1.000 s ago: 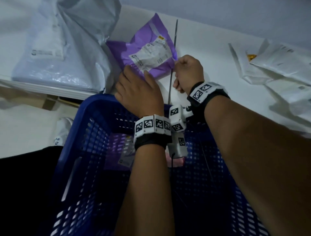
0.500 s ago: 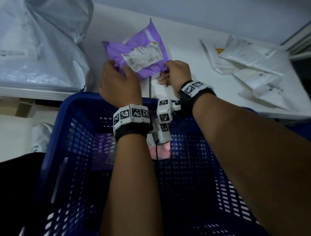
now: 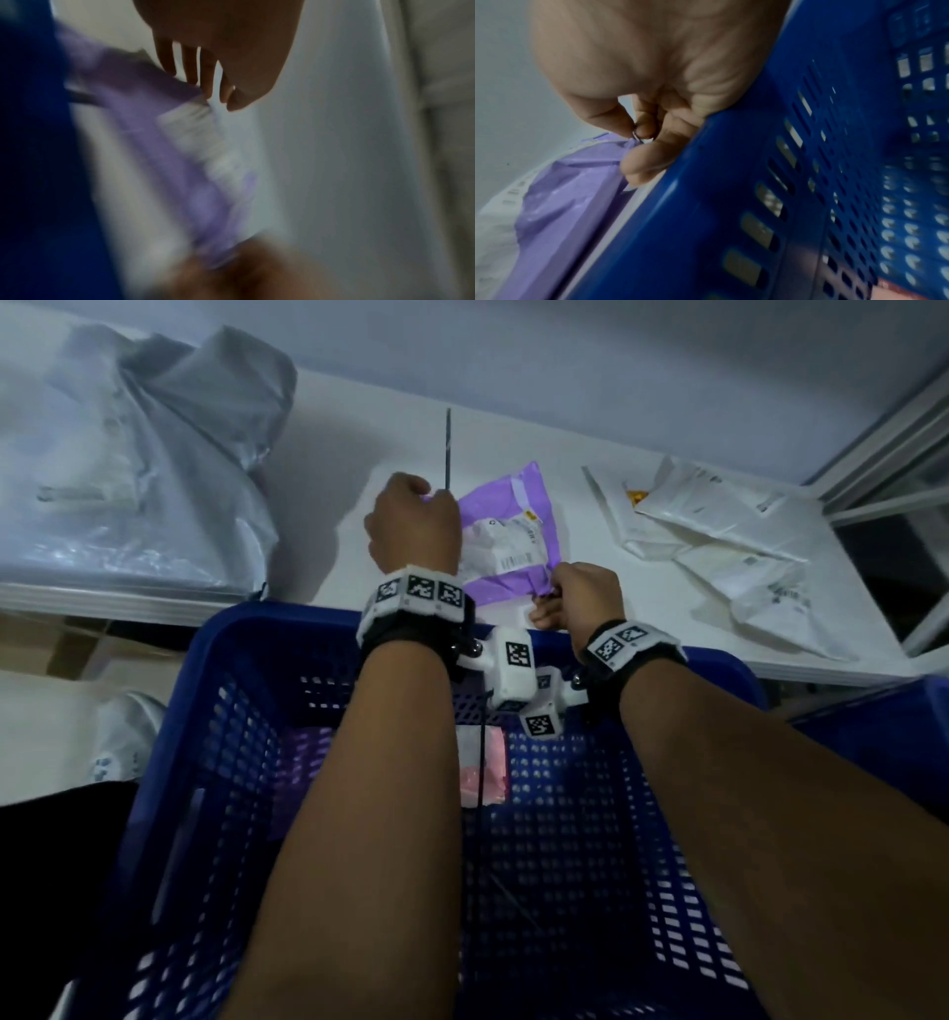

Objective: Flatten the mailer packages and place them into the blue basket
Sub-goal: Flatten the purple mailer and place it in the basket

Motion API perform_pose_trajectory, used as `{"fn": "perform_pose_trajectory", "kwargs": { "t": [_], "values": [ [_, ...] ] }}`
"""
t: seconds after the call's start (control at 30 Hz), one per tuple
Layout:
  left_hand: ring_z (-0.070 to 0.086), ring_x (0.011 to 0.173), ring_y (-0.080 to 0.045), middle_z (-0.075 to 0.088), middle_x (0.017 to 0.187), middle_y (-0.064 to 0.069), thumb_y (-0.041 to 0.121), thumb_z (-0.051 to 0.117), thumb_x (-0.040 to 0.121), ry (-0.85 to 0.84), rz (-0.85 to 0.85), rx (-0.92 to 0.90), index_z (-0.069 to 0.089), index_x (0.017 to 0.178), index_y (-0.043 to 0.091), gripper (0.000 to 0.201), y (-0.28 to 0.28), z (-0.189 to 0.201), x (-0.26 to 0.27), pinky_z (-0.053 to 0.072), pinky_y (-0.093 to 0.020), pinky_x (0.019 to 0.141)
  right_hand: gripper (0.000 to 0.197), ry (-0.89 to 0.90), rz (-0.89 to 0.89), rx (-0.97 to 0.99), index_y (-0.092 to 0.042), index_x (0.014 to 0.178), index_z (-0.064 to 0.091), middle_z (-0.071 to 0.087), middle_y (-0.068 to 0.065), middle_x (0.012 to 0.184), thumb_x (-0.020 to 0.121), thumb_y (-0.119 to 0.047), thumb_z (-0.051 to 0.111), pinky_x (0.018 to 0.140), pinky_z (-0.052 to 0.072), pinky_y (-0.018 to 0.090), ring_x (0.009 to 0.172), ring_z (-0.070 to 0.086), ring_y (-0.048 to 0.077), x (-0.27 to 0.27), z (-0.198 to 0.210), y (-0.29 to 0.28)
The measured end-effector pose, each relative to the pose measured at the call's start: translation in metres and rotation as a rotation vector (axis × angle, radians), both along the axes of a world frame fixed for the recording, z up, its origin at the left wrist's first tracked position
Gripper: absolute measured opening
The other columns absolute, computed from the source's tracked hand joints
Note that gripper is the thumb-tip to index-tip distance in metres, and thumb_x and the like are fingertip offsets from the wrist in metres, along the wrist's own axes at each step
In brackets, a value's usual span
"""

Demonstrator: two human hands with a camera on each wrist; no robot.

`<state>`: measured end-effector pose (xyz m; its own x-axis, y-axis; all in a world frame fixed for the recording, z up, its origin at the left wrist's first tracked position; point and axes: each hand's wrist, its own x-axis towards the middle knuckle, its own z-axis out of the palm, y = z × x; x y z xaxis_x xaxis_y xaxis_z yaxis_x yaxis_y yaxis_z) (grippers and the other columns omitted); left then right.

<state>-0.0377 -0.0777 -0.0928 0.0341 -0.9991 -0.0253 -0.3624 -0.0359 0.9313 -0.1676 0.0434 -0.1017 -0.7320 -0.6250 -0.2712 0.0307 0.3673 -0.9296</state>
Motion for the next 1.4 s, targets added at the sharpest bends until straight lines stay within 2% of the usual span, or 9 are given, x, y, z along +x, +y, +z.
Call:
{"fn": "perform_pose_trajectory", "kwargs": {
  "t": [0.13,0.3,0.57,0.77,0.87,0.97,1.03,1.17,1.4],
  "values": [
    [0.056,0.11,-0.033,0.066,0.114,-0.008,0.029,0.051,0.083,-0.262,-0.118,-0.124,0.069,0.107,0.021,0.031,0.015,-0.027,-0.01,0.041,-0.037,0.089,0.021,-0.021,0.001,-0.01,0.0,0.061,0.054,0.059,0.02,0.052,0.082,-0.002,0.051,0.042,0.047,0.028,0.045,0.059,0.03,-0.003,0.001,0.001],
    [0.058,0.108,-0.03,0.067,0.113,-0.006,0.032,0.048,0.086,-0.358,-0.105,-0.181,0.069,0.109,0.024,0.032,0.012,-0.034,-0.015,0.04,-0.038,0.091,0.024,-0.069,-0.009,-0.052,-0.002,0.059,0.052,0.059,0.023,0.056,0.082,-0.001,0.049,0.044,0.045,0.028,0.045,0.057,0.029,-0.008,-0.002,0.001],
    [0.047,0.123,-0.033,0.056,0.133,-0.011,0.03,0.043,0.092,-0.488,-0.175,-0.25,0.055,0.136,0.025,0.045,0.015,-0.043,-0.021,0.033,-0.043,0.1,0.03,0.291,-0.051,0.061,0.011,0.078,0.061,0.064,0.024,0.065,0.089,-0.016,0.055,0.042,0.043,0.019,0.039,0.057,0.013,0.001,-0.007,0.012],
    [0.039,0.137,-0.034,0.054,0.142,-0.003,0.017,0.04,0.078,-0.5,-0.207,-0.444,0.067,0.12,0.024,0.05,0.026,-0.043,-0.02,0.02,-0.051,0.116,0.028,0.25,-0.094,0.161,0.004,0.064,0.063,0.067,0.016,0.062,0.078,-0.02,0.06,0.055,0.057,0.035,0.054,0.067,0.029,-0.002,0.003,0.009],
    [0.038,0.139,-0.034,0.055,0.143,-0.007,0.021,0.035,0.085,-0.445,-0.294,-0.508,0.066,0.123,0.019,0.049,0.03,-0.043,-0.019,0.019,-0.052,0.119,0.023,0.445,-0.085,0.26,-0.002,0.056,0.051,0.061,0.018,0.071,0.073,-0.017,0.055,0.062,0.049,0.041,0.068,0.062,0.037,-0.003,0.007,0.007],
    [0.035,0.143,-0.031,0.049,0.15,-0.008,0.032,0.027,0.099,-0.46,-0.424,-0.459,0.058,0.136,0.019,0.05,0.031,-0.041,-0.02,0.017,-0.049,0.12,0.014,0.806,-0.099,0.173,-0.012,0.068,0.044,0.045,0.01,0.098,0.075,-0.006,0.054,0.075,0.044,0.035,0.09,0.051,0.027,0.005,0.014,0.007],
    [0.028,0.147,-0.029,0.042,0.155,-0.006,0.036,0.024,0.104,-0.52,-0.462,-0.433,0.051,0.142,0.022,0.048,0.033,-0.041,-0.022,0.012,-0.049,0.121,0.01,0.964,-0.023,0.094,-0.012,0.083,0.051,0.046,0.01,0.106,0.076,-0.007,0.056,0.08,0.044,0.033,0.103,0.046,0.027,0.01,0.02,0.0],
    [0.016,0.152,-0.027,0.028,0.162,-0.005,0.041,0.022,0.105,-0.584,-0.512,-0.395,0.039,0.15,0.029,0.049,0.035,-0.04,-0.023,0.003,-0.049,0.123,0.024,1.146,0.394,0.177,-0.01,0.101,0.064,0.057,0.009,0.115,0.086,-0.023,0.051,0.089,0.043,0.034,0.112,0.049,0.027,0.014,0.021,-0.033],
    [0.01,0.153,-0.027,0.02,0.165,-0.006,0.04,0.044,0.095,-0.665,-0.521,-0.308,0.03,0.154,0.02,0.064,0.027,-0.045,-0.029,0.004,-0.051,0.123,0.034,1.266,0.761,0.304,-0.004,0.105,0.065,0.066,0.014,0.112,0.094,-0.019,0.037,0.099,0.039,0.039,0.11,0.056,0.03,0.0,0.016,-0.056]
  ]
}}
